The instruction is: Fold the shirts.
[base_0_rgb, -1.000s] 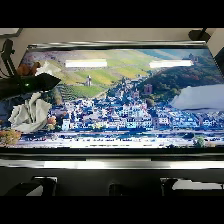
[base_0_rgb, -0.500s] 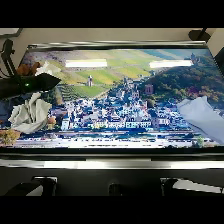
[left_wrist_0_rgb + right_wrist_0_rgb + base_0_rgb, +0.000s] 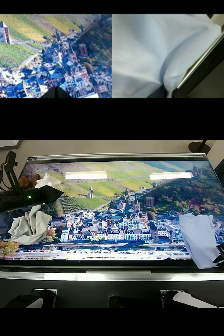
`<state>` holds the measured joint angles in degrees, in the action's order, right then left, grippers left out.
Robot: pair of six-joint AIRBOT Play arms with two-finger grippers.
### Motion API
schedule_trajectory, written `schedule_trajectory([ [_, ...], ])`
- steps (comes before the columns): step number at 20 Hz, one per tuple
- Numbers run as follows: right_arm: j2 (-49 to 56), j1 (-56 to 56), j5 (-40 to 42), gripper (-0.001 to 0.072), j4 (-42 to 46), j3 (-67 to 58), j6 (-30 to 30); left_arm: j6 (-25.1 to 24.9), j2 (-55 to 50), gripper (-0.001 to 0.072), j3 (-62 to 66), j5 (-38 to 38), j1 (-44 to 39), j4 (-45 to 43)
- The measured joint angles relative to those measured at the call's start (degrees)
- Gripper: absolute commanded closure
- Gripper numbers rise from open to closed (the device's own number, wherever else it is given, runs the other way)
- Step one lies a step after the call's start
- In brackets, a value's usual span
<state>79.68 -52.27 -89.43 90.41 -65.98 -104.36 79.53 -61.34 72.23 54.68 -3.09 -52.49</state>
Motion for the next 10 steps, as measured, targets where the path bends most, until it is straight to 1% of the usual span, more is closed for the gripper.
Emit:
schedule_trajectory([
  [6, -0.5, 0.0, 3.2, 0.0665, 2.8, 2.6, 0.2, 0.2, 0.0, 0.0671, 0.0, 0.0, -0.2, 0.0],
  [7, -0.5, 0.0, 3.5, 0.0657, 3.0, 2.7, 0.2, 0.2, 0.0, 0.0671, 0.0, 0.0, -0.2, 0.0],
  [8, -0.5, 0.0, 3.5, 0.0477, 3.1, 2.8, 0.1, 0.4, 0.0, 0.0671, 0.0, 0.0, -0.3, 0.0],
  [9, -0.5, 0.0, 3.4, 0.0176, 3.5, 2.8, 0.1, 0.4, 0.0, 0.0672, 0.0, 0.1, -0.5, 0.0],
  [10, -0.6, 0.0, 2.8, 0.0092, 3.9, 2.8, 0.1, 0.4, 0.0, 0.0672, 0.0, 0.2, -0.8, 0.0],
])
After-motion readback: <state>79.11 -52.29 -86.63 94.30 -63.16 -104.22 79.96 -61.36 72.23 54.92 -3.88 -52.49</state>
